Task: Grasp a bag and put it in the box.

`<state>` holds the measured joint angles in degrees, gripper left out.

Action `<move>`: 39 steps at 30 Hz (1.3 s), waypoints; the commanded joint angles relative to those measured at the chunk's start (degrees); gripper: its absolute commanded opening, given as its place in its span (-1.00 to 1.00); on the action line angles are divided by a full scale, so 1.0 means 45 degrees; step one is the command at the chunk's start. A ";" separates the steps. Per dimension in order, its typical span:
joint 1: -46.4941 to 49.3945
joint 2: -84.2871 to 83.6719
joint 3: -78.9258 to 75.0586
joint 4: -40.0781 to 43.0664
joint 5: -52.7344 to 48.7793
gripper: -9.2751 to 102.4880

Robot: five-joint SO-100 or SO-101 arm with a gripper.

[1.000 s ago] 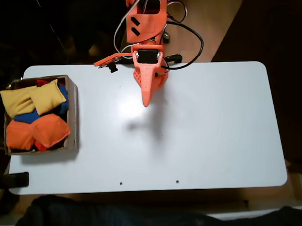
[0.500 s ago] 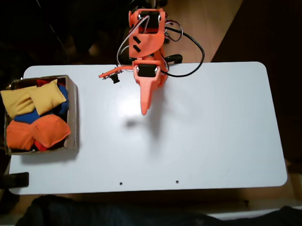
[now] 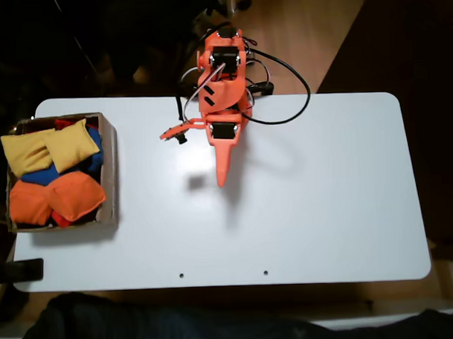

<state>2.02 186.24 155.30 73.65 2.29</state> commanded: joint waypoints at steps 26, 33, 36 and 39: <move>-0.1445 0.0586 0.3066 -0.0430 -0.0332 -0.84; -0.1465 0.0586 0.2930 0.0137 -0.0273 -0.84; -0.1465 0.0586 0.2832 0.0664 -0.0332 -0.84; -0.1348 0.0586 0.2793 0.0840 -0.0352 -0.84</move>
<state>-4.31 188.53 169.10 76.82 0.79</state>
